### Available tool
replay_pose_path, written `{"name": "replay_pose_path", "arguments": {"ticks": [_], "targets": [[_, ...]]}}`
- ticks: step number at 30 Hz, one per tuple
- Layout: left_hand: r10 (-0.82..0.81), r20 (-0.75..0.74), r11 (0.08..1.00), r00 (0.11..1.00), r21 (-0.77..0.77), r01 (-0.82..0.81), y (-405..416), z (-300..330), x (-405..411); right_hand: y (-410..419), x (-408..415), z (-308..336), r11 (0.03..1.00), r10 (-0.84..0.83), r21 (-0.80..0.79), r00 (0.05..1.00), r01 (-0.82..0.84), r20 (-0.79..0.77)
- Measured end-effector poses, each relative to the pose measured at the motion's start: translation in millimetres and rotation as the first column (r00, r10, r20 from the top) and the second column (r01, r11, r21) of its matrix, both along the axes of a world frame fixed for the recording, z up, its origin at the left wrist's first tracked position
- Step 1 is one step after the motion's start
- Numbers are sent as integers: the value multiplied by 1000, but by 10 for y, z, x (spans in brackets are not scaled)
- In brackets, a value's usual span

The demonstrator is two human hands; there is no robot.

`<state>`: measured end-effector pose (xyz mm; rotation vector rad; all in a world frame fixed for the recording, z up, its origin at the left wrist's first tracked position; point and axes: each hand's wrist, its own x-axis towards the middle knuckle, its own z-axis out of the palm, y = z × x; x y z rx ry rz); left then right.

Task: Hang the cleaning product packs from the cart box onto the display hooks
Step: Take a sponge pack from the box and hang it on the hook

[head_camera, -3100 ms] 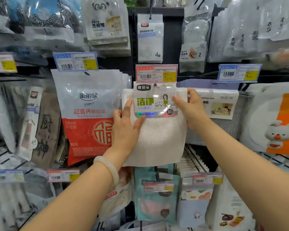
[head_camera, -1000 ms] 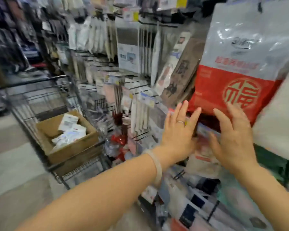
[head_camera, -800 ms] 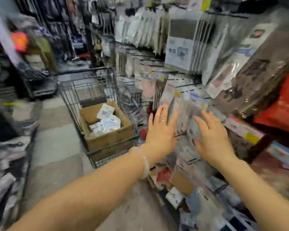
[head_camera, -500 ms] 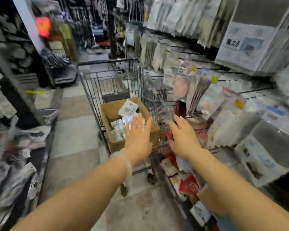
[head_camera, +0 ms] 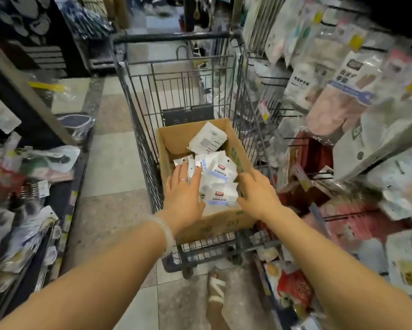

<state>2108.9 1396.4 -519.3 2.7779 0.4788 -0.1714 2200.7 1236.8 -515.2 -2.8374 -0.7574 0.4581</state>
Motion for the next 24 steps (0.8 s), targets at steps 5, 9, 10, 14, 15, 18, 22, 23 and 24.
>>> {"name": "replay_pose_path", "arguments": {"ticks": [5, 9, 10, 14, 15, 18, 22, 23, 24], "targets": [[114, -132, 986, 985, -109, -129, 223, -489, 632, 295, 777, -539, 998, -53, 17, 980, 57, -191], [132, -216, 965, 968, -196, -175, 308, -1037, 1025, 398, 1145, -960, 952, -218, 91, 857, 291, -467], [141, -251, 957, 958, -215, -197, 303, -1153, 1091, 420, 1201, -1057, 926, -246, 109, 796, 361, -553], [164, -431, 906, 887, -290, -309, 236, -1561, 1283, 517, 1315, -1423, 846, -316, 90, 630, 526, -710], [156, -467, 884, 870, -327, -335, 223, -1711, 1323, 548, 1327, -1501, 819, -346, 79, 598, 569, -723], [146, -517, 823, 844, -410, -393, 179, -2160, 1387, 626, 1347, -1761, 702, -472, -20, 445, 711, -761], [128, -526, 814, 841, -429, -392, 121, -2300, 1464, 653, 1362, -1946, 735, -438, -54, 413, 675, -799], [149, -481, 821, 864, -427, -379, 133, -2250, 1489, 652, 1371, -1966, 732, -440, -42, 426, 680, -790], [173, -418, 835, 892, -418, -358, 162, -2209, 1517, 633, 1392, -1976, 695, -454, -13, 424, 719, -784]]}}
